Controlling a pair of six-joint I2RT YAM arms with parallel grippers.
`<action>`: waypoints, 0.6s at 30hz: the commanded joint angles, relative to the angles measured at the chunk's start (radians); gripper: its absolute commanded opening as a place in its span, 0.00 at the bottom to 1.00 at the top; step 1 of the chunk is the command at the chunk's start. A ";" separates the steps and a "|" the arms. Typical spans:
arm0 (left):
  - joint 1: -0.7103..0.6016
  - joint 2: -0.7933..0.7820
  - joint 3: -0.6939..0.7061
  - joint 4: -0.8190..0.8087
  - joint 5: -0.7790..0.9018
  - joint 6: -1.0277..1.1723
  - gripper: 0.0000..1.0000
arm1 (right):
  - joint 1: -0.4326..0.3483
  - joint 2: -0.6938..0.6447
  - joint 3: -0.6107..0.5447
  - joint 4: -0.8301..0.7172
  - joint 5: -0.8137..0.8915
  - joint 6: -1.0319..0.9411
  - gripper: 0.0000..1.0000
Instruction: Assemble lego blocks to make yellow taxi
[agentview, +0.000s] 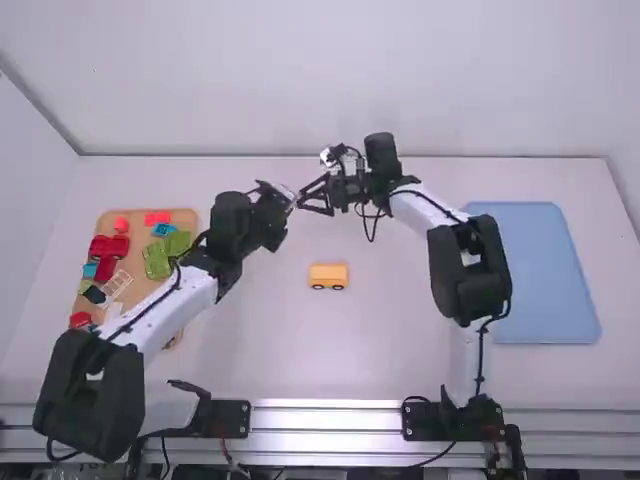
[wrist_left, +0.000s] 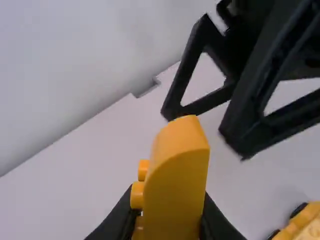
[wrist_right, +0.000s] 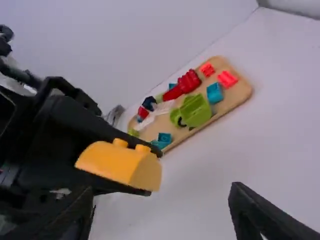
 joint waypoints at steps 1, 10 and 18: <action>-0.004 0.022 -0.013 0.005 0.040 0.011 0.07 | 0.023 0.012 0.022 0.004 -0.025 -0.059 0.68; -0.003 0.048 -0.013 0.000 -0.035 0.013 0.06 | 0.035 0.012 0.022 -0.005 -0.027 -0.016 0.68; -0.007 0.087 -0.013 -0.003 -0.028 0.014 0.04 | 0.039 0.012 0.021 -0.042 -0.023 -0.019 0.59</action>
